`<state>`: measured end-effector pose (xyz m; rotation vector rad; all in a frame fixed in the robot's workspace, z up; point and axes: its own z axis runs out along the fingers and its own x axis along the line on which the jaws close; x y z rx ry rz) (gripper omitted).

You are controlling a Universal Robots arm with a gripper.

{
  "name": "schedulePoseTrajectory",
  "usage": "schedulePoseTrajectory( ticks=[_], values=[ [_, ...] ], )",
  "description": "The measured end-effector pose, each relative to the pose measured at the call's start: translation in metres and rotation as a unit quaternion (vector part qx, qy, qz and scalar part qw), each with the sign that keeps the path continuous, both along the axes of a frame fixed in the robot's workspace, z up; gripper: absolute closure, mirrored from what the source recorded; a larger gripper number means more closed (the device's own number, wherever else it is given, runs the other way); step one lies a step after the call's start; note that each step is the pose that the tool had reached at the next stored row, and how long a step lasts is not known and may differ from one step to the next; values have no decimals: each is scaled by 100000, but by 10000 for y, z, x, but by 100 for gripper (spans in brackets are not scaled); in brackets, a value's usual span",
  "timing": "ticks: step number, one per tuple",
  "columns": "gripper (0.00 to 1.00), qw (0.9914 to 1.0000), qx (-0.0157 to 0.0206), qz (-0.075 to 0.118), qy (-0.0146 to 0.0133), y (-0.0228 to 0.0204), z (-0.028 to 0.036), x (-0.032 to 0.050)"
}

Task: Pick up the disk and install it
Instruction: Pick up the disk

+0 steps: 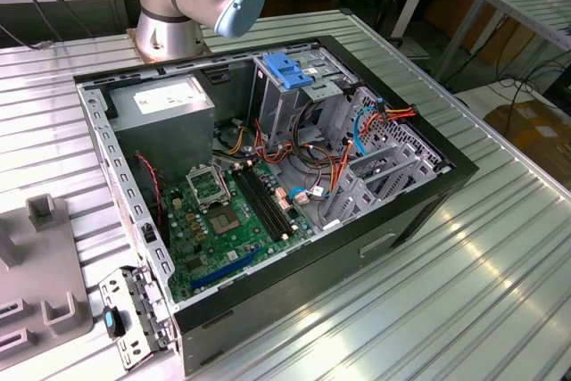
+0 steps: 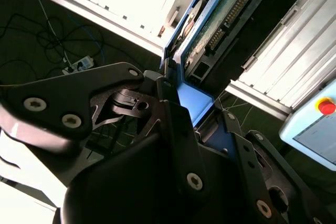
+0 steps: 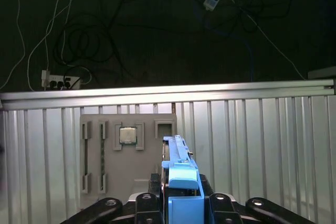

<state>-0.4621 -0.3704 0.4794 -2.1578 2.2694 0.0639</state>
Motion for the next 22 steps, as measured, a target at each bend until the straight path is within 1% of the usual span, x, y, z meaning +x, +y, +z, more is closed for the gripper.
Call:
schedulePoseTrajectory(
  ticks=[13, 22],
  values=[
    [63, 100000, 1, -2, 63, 0, 68, 4],
    [63, 100000, 0, 0, 118, 0, 152, 6]
  ],
)
